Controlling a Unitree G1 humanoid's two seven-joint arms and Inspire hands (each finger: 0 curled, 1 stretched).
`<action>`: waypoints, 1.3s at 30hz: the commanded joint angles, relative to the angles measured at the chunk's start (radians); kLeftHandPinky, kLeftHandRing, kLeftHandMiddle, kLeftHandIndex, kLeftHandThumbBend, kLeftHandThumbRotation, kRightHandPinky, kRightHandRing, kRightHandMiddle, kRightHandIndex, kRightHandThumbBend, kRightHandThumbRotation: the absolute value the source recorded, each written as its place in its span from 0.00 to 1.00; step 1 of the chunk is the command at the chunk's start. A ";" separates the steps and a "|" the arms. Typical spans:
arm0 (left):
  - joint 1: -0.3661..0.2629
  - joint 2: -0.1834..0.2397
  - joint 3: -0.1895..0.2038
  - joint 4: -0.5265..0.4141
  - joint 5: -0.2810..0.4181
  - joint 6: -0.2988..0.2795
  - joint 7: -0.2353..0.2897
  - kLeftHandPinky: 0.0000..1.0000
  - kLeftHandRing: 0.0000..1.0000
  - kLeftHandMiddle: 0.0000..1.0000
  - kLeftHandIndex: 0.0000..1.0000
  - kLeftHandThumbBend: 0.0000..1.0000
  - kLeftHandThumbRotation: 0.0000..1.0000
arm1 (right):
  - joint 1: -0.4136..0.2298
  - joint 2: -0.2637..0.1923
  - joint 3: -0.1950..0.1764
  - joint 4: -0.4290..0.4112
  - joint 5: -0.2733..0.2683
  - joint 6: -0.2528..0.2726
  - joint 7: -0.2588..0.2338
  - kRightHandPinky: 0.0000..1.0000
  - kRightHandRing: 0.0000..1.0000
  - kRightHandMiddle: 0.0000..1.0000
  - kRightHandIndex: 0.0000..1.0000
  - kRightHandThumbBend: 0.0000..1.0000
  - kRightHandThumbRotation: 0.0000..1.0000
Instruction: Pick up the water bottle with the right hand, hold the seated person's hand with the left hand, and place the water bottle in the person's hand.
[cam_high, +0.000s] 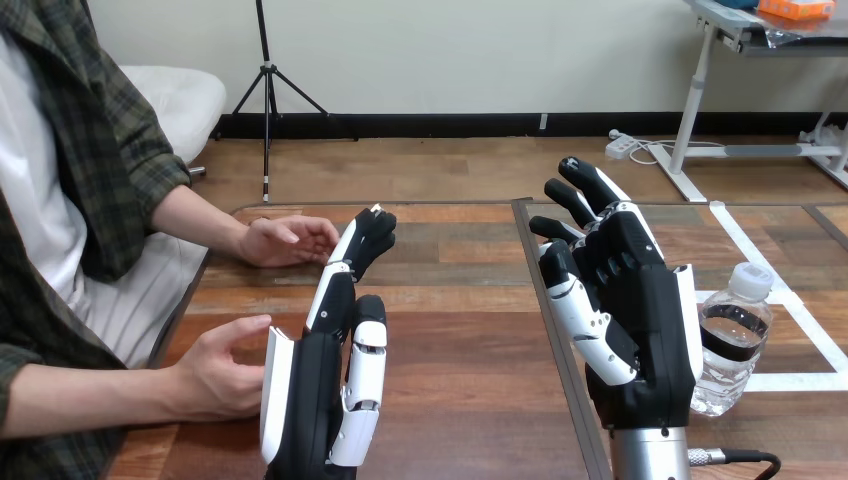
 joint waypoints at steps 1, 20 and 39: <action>-0.038 -0.024 0.003 -0.035 -0.011 -0.009 0.001 0.90 0.87 0.88 0.90 0.00 1.00 | -0.043 0.024 -0.001 -0.029 -0.004 -0.006 0.001 0.74 0.86 0.89 0.82 0.50 0.38; -0.031 -0.028 -0.002 -0.040 -0.015 -0.002 -0.002 0.90 0.87 0.88 0.90 0.00 1.00 | -0.040 0.021 -0.001 -0.035 -0.002 -0.007 0.004 0.74 0.86 0.89 0.82 0.50 0.39; -0.034 -0.028 0.000 -0.027 -0.001 -0.013 0.011 0.90 0.87 0.88 0.91 0.00 1.00 | -0.062 0.001 -0.070 -0.007 -0.202 -0.140 -0.104 0.76 0.85 0.88 0.82 0.57 0.27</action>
